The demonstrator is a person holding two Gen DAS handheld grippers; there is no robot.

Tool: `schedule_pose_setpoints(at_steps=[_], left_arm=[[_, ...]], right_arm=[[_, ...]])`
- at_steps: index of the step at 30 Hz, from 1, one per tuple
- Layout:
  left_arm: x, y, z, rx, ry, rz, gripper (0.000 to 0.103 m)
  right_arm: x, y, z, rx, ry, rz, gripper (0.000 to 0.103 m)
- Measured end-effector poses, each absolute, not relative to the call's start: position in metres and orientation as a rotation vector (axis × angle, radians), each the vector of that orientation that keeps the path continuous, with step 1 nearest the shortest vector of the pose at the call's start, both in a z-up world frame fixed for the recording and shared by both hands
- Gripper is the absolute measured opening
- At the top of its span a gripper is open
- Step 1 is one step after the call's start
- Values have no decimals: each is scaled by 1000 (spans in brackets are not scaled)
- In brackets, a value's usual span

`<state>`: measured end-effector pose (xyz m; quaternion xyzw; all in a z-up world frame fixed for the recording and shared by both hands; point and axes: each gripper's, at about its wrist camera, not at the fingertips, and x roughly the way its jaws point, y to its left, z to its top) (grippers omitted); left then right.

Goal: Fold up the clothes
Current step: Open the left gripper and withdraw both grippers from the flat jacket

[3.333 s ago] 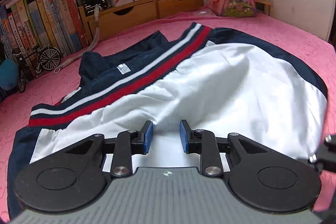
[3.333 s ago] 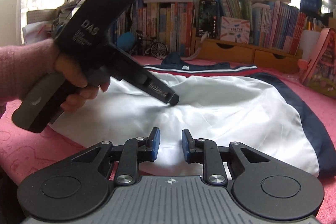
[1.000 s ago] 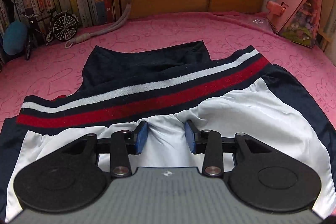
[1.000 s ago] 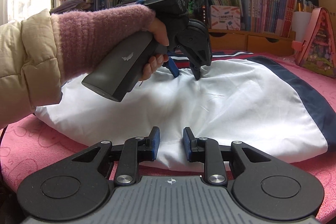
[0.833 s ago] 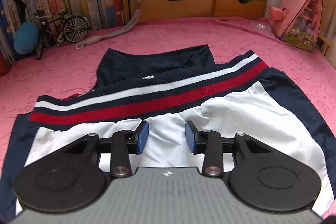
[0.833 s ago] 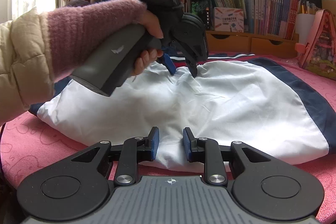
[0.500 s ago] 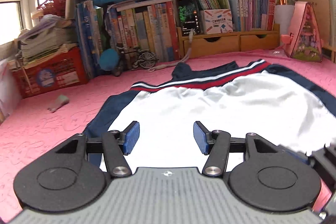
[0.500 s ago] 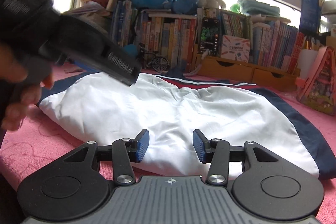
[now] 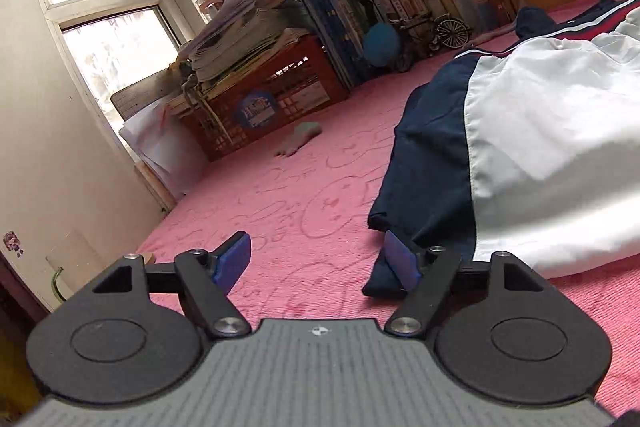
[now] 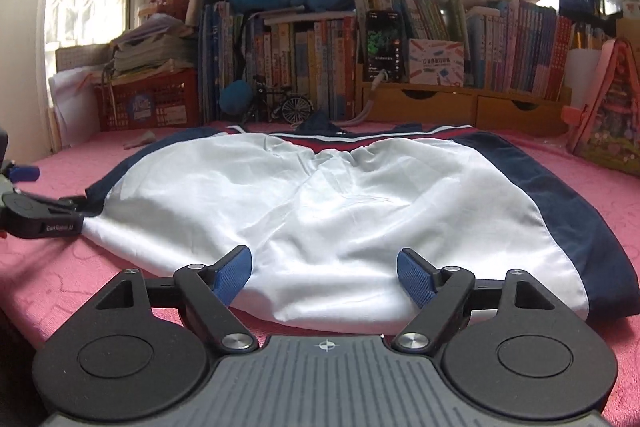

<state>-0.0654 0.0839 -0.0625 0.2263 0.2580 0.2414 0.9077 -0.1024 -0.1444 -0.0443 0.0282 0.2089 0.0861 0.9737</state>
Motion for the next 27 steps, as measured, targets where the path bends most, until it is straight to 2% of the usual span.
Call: schedule_pose_setpoints(at_steps=[3,6,9,13,16,20,27], left_arm=[[-68,96,-62,439,554,557,74],[-77,102,-45,289,542,531,71],[-91,77,-22,138,468,375,71],[-98,18,-7,13,457,62,70],[-87,-30,-16,28,493,-115,61],[-70,-53,-35,35,576,-143,52],[-66,-64,-49,68,597,-98,53]], right_arm=[[-107,-191,-40,232,403,88,75],[-119,-228,-36,281,380,-60,75],[-134,-246,-36,296,363,-159,75],[-143,-254,-43,318,382,-205,75],[-143,-250,-47,325,396,-194,75],[-146,-244,-45,303,382,-180,75],[-140,-253,-50,363,396,-214,75]])
